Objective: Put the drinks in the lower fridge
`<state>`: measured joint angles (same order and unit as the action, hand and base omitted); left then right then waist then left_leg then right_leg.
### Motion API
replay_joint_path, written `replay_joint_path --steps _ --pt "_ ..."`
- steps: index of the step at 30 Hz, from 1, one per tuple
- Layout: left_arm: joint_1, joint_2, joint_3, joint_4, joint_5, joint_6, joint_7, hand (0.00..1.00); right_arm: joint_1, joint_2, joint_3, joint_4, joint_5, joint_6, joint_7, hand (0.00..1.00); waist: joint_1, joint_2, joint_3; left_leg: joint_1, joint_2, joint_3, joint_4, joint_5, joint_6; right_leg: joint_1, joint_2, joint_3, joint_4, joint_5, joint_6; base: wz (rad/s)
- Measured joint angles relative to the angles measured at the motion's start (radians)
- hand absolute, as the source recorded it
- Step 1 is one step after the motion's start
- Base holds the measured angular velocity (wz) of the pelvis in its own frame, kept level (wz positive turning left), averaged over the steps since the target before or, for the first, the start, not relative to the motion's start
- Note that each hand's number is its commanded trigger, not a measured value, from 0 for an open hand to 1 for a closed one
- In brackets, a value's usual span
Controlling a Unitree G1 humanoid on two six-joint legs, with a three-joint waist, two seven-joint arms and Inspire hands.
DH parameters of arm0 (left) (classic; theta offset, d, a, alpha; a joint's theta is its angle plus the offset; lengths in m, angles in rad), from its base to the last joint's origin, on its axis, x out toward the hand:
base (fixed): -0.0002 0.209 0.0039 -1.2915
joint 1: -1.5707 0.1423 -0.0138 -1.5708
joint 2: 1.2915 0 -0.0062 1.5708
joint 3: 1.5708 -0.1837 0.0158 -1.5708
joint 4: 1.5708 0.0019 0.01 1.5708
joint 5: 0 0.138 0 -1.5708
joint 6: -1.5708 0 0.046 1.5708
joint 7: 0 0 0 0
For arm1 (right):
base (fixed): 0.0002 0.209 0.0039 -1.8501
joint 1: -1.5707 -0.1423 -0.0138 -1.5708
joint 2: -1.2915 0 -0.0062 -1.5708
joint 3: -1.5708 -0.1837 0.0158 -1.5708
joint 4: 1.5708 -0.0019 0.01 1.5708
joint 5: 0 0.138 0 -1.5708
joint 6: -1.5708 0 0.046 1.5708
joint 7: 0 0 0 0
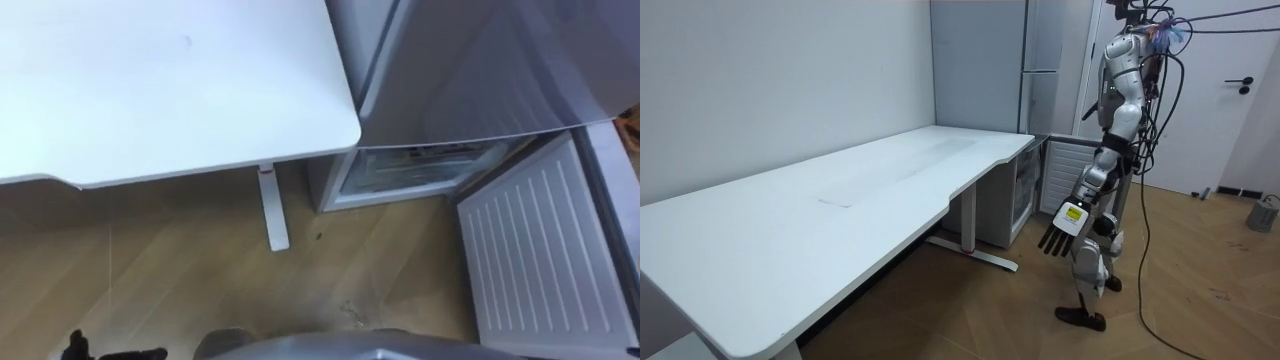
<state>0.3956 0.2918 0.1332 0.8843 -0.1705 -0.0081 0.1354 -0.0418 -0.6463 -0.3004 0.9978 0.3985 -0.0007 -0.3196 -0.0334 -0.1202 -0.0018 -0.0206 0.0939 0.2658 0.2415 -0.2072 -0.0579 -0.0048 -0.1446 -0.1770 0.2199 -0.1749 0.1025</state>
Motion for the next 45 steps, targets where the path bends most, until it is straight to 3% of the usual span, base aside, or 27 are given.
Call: replay_joint_path --steps 3,8,13,16,19,20,26,28,35,45 --pt "0.002 -0.006 0.028 0.000 0.030 0.014 -0.002 0.00 -0.014 -0.025 -0.013 0.039 0.031 0.016 0.004 0.00 -0.016 0.009 0.0004 0.014 0.001 -0.001 -0.008 0.006 -0.003 0.014 0.003 0.000 0.000 0.000 0.000 0.00" --pt "0.001 -0.005 0.084 -0.001 0.119 0.019 -0.025 0.00 -0.012 -0.026 -0.085 0.049 0.028 0.024 0.006 0.00 -0.036 0.006 0.0010 0.016 0.003 -0.009 -0.005 0.010 -0.004 0.023 0.005 -0.007 -0.002 0.002 -0.004 0.03" --pt "0.003 0.003 0.130 -0.001 0.122 0.025 -0.030 0.00 0.014 -0.026 -0.149 0.055 0.036 0.025 0.003 0.00 -0.047 0.003 0.0007 0.009 0.005 -0.012 -0.002 0.010 -0.004 0.023 0.009 -0.012 -0.019 0.005 -0.006 0.01" --pt "-0.007 0.003 0.130 -0.001 0.122 0.034 -0.030 0.00 0.015 -0.026 -0.157 0.061 0.049 0.025 -0.006 0.00 -0.048 0.016 0.0001 0.008 0.006 -0.011 -0.004 0.010 -0.004 0.020 0.010 -0.012 -0.020 0.005 -0.006 0.00" --pt "-0.017 0.003 0.128 -0.001 0.125 0.033 -0.031 0.00 -0.011 -0.026 -0.156 0.101 0.052 0.025 -0.004 0.00 -0.046 0.043 -0.0097 -0.004 0.010 -0.008 -0.004 0.010 -0.005 0.002 0.014 -0.009 -0.017 0.008 -0.009 -0.08" --pt "-0.017 0.003 0.127 0.000 0.125 0.034 -0.031 0.00 -0.020 -0.026 -0.156 0.112 0.052 0.025 -0.003 0.00 -0.046 0.043 -0.0073 -0.005 0.012 -0.004 -0.004 0.010 -0.005 -0.003 0.015 -0.007 -0.016 0.010 -0.010 -0.18" --pt "-0.007 0.001 0.122 0.009 0.122 0.047 -0.053 0.00 -0.065 -0.039 -0.155 0.179 0.072 0.041 0.039 0.00 -0.047 0.106 -0.0030 -0.011 0.021 0.007 -0.009 0.012 -0.011 -0.020 0.024 0.000 -0.015 0.014 -0.014 -0.07" --pt "-0.003 0.001 0.123 0.009 0.122 0.050 -0.066 0.00 -0.077 -0.046 -0.155 0.198 0.089 0.048 0.052 0.00 -0.047 0.114 -0.0011 -0.011 0.021 0.007 -0.014 0.013 -0.012 -0.025 0.024 0.000 -0.013 0.014 -0.014 -0.02" --pt "-0.002 0.002 0.140 0.008 0.121 0.053 -0.085 0.00 -0.123 -0.106 -0.156 0.298 0.198 0.066 0.082 0.00 -0.050 0.112 -0.0009 -0.017 0.020 -0.003 -0.014 0.017 -0.014 -0.018 0.024 -0.005 -0.009 0.013 -0.016 0.01" --pt "-0.001 0.004 0.139 0.021 0.124 0.053 -0.094 0.00 -0.123 -0.110 -0.150 0.380 0.253 0.069 0.141 0.00 -0.055 0.113 0.0028 -0.024 0.021 -0.025 -0.006 0.017 -0.014 -0.015 0.025 -0.024 -0.017 0.004 -0.020 0.06"
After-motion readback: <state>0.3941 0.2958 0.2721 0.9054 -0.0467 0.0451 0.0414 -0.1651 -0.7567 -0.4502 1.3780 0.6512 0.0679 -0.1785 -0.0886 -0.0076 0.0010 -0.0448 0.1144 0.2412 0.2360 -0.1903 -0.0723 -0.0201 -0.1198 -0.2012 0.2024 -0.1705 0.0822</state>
